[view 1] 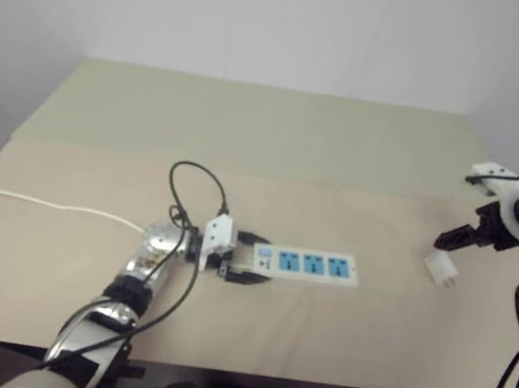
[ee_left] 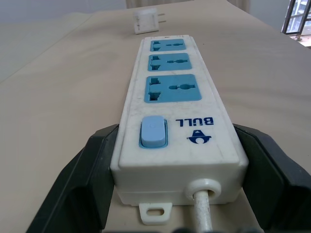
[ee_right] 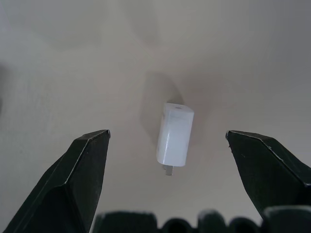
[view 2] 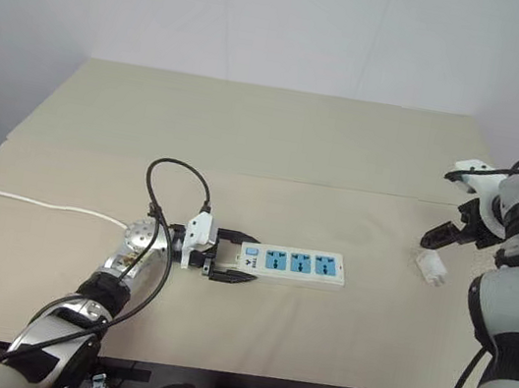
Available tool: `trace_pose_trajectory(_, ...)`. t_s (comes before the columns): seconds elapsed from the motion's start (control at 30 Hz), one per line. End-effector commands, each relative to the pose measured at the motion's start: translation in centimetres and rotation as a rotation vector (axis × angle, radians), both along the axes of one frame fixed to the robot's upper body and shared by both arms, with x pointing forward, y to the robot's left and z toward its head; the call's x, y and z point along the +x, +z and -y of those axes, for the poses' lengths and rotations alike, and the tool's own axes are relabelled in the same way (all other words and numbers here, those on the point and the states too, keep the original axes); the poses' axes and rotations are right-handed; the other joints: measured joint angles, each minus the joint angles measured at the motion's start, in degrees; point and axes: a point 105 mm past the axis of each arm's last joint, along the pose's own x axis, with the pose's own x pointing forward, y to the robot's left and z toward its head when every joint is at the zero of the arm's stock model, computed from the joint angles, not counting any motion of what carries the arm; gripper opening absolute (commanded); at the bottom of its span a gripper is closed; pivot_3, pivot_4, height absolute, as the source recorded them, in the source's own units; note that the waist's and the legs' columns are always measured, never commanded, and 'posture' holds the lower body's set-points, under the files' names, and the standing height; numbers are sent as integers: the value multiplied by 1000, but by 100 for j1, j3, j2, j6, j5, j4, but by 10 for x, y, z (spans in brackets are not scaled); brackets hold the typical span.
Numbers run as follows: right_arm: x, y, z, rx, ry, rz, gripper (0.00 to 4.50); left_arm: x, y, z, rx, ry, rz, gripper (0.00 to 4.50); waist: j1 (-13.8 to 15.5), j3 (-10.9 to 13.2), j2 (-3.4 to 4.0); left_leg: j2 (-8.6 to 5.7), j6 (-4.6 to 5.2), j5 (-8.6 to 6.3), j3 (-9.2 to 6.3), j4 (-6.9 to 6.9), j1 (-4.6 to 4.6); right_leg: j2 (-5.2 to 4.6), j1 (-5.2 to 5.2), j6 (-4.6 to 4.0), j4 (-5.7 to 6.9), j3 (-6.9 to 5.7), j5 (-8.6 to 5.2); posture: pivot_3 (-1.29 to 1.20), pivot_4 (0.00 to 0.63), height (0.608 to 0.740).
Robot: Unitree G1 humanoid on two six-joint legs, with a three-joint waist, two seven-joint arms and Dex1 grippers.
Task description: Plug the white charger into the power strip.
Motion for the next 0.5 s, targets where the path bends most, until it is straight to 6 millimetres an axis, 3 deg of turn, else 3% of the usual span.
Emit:
trace_pose_trajectory(0.03,5,5,1,-17,4,42,4500,-12,-24,3,54,-16,-76,3258,-12,0,3,0,-3,2,0,-2,1,1,0,0,1,0,0,0,150,740)
trace_pose_trajectory(0.5,10,-27,-5,4,-9,32,4500,-16,-25,-7,66,18,-86,3258,-99,-2,12,1,-13,8,6,-11,6,9,2,2,-1,0,-2,0,150,740)
